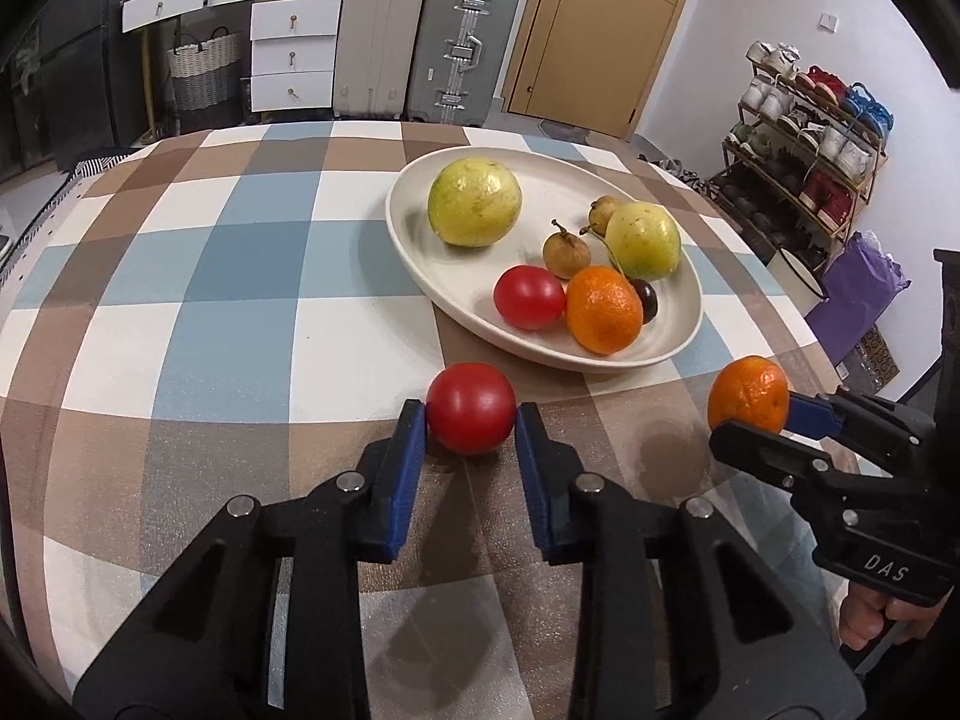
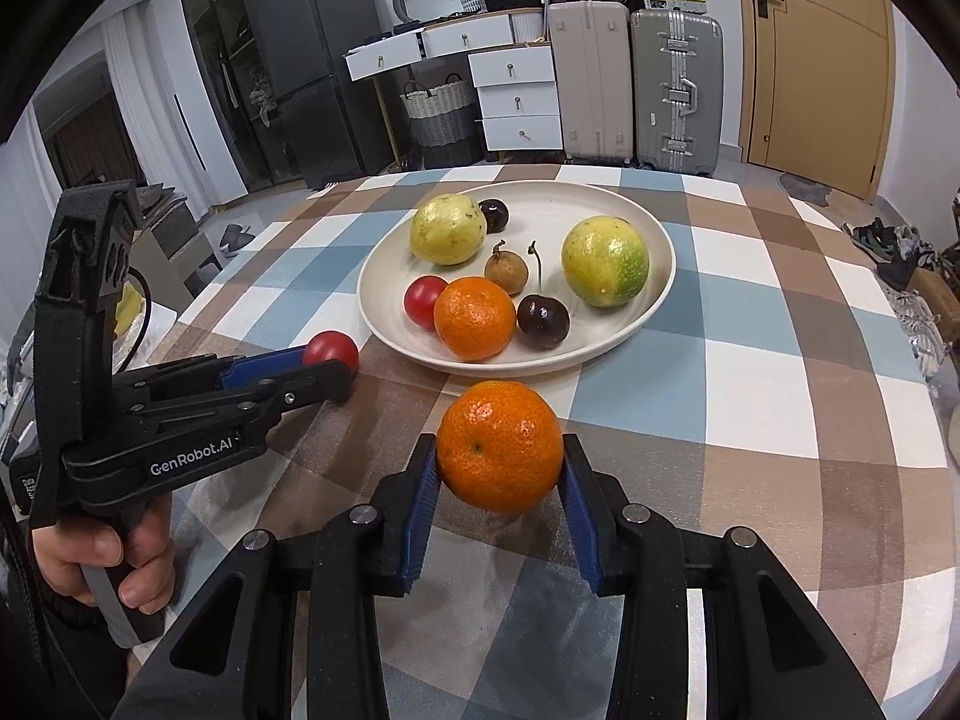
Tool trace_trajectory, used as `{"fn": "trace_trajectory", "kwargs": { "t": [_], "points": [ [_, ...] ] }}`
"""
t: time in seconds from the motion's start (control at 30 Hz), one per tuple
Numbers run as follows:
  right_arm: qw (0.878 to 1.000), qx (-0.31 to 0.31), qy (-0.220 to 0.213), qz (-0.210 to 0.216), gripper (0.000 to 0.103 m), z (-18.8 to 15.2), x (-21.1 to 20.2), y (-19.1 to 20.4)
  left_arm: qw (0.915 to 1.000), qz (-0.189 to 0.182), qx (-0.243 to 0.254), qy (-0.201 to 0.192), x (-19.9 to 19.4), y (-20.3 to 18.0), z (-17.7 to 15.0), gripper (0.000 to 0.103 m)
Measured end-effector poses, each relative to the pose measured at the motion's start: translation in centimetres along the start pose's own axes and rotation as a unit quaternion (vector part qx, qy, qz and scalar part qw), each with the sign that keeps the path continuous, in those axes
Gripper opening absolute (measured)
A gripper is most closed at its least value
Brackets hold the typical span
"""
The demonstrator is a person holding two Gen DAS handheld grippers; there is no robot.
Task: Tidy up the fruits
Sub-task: 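Carry the orange and red tomato over the cream plate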
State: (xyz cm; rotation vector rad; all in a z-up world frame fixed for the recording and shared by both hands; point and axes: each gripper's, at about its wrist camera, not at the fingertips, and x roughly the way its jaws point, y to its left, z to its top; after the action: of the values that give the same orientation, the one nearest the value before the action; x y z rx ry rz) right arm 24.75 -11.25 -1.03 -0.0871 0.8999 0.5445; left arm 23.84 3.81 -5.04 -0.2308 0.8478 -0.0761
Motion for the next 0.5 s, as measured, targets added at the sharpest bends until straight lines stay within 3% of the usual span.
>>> {"fn": "trace_trajectory", "kwargs": {
  "t": [0.5],
  "points": [
    [1.0,0.009,-0.024,0.007,0.039,1.6,-1.8,-0.9,0.9995,0.001,0.001,-0.031,-2.9,-0.2,0.5,0.028]
  ]
}}
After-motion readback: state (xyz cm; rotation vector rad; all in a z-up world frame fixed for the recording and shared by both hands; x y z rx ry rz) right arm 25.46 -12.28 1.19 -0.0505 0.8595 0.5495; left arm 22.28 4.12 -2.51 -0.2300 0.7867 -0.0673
